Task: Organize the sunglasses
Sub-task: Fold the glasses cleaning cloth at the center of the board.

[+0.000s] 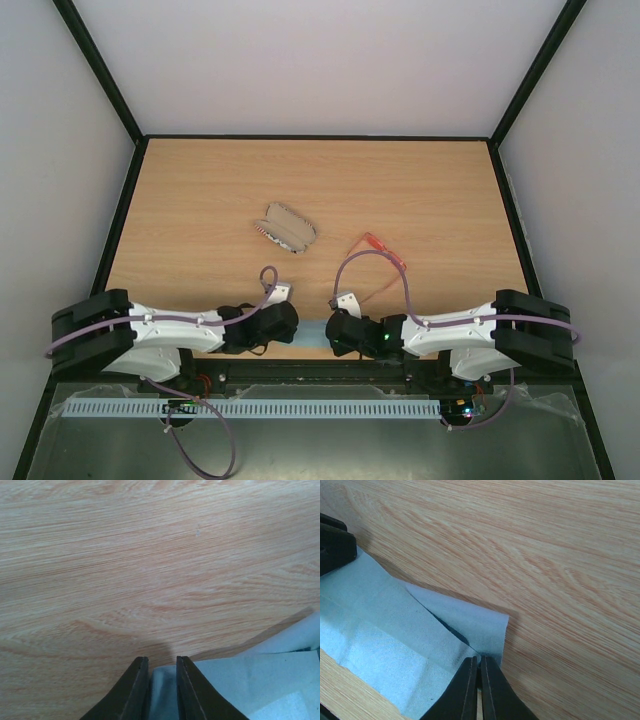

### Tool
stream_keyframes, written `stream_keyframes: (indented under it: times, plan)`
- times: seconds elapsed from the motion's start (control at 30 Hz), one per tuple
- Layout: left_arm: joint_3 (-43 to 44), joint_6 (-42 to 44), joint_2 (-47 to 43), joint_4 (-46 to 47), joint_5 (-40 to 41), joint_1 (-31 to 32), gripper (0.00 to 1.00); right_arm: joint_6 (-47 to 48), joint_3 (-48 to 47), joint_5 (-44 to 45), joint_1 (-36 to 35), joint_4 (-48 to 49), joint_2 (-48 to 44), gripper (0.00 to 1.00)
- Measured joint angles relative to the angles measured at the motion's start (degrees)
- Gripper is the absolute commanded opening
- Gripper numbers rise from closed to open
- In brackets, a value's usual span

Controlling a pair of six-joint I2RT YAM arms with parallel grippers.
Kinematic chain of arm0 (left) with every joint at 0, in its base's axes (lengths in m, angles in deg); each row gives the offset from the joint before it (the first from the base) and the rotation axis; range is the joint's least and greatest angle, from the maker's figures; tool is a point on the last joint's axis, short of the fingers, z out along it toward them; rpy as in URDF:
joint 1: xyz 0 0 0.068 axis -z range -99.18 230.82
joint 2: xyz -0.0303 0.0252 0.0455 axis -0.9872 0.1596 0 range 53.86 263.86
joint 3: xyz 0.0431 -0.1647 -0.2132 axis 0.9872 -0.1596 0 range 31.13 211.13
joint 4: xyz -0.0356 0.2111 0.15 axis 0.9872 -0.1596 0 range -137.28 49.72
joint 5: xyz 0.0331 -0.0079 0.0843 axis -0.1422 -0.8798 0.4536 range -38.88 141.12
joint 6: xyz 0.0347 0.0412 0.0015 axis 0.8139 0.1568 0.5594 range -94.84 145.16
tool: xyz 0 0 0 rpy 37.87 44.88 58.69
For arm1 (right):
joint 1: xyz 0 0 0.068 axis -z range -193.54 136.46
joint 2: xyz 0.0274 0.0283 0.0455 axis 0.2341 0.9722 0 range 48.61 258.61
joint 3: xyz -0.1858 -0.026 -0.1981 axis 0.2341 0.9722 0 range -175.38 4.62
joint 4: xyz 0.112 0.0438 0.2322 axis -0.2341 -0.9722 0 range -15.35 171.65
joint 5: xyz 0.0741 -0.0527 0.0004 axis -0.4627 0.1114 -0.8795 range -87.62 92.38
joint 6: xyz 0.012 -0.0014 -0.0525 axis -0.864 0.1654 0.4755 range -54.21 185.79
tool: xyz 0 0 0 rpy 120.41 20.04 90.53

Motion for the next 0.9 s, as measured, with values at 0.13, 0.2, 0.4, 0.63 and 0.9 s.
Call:
stream_keyframes:
  times: [0.13,0.2,0.4,0.63,0.9]
  plan:
    - [0.26,0.22,0.70,0.39,-0.13,0.00,0.06,0.09,0.00,0.00,0.00,0.02,0.02,0.05]
    - [0.26,0.44,0.79,0.33,-0.17,0.00,0.03,0.13,0.00,0.00,0.00,0.02,0.02,0.05]
    - [0.26,0.57,0.50,-0.26,-0.20,0.02,0.02,0.17,-0.07,0.00,0.00,0.09,0.17,0.05]
    - [0.04,0.59,-4.92,-2.47,0.61,0.20,0.03,0.26,-0.46,-0.17,0.00,-0.07,0.17,0.05]
    - [-1.81,0.72,-12.39,-3.76,1.77,0.55,0.02,1.42,-2.78,-1.29,0.00,-0.35,0.17,0.05]
